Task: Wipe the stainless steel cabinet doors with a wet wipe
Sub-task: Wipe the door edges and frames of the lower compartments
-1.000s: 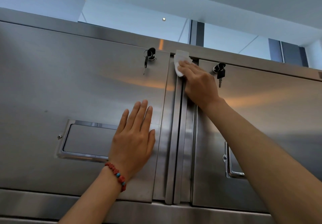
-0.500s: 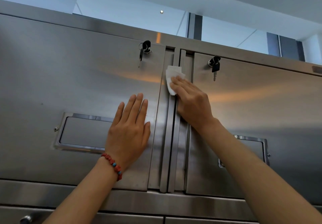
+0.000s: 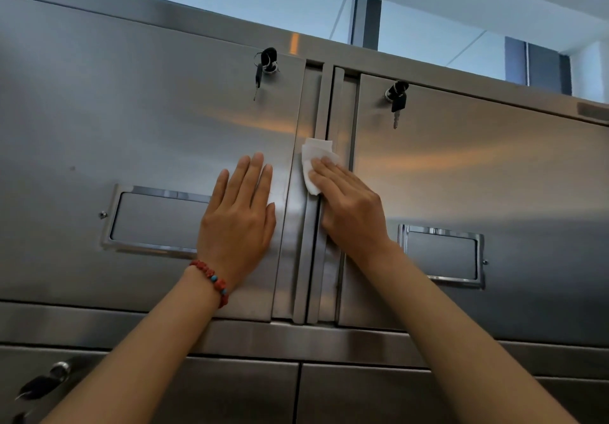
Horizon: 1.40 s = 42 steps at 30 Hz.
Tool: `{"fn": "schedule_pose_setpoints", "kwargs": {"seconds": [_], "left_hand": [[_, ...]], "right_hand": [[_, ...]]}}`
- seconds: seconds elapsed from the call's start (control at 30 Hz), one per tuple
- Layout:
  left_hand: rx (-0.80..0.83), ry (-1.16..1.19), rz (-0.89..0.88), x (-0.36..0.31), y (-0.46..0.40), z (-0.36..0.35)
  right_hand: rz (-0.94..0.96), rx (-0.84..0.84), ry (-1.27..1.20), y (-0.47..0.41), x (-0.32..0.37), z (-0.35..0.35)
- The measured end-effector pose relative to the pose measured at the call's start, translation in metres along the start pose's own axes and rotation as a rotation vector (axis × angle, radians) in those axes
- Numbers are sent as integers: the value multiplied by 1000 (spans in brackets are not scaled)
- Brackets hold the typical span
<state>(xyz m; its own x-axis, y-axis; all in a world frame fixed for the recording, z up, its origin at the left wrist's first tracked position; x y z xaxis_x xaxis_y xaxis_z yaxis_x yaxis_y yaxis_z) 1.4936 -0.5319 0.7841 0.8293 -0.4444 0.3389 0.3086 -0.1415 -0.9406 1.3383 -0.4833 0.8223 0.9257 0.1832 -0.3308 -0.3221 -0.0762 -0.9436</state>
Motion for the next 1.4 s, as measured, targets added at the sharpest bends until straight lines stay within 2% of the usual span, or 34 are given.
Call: {"fn": "schedule_pose_setpoints", "kwargs": {"seconds": [0.33, 0.63, 1.07, 1.4], "left_hand": [[40, 148, -6, -19, 18, 22], [85, 244, 6, -35, 46, 33], [108, 305, 15, -65, 78, 50], [198, 312, 39, -114, 96, 93]], "right_hand": [[-92, 83, -19, 30, 21, 21], [-221, 5, -42, 65, 38, 41], [-306, 95, -35, 106, 60, 73], [-372, 147, -55, 149, 64, 130]]}}
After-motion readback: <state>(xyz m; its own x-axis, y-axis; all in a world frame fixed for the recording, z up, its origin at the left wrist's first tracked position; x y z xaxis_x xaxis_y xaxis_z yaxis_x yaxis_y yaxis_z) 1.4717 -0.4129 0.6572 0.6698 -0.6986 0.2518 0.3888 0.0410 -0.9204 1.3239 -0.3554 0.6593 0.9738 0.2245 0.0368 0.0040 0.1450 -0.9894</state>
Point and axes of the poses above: each hand's wrist, its own y-axis away from the middle knuckle, its own z-axis out of the back of the hand, x = y × z, the point moved 1 cm from there along -y, towards the middle knuckle, and after that the axes turned 11 degrees about -z, right-handed, at the moved point
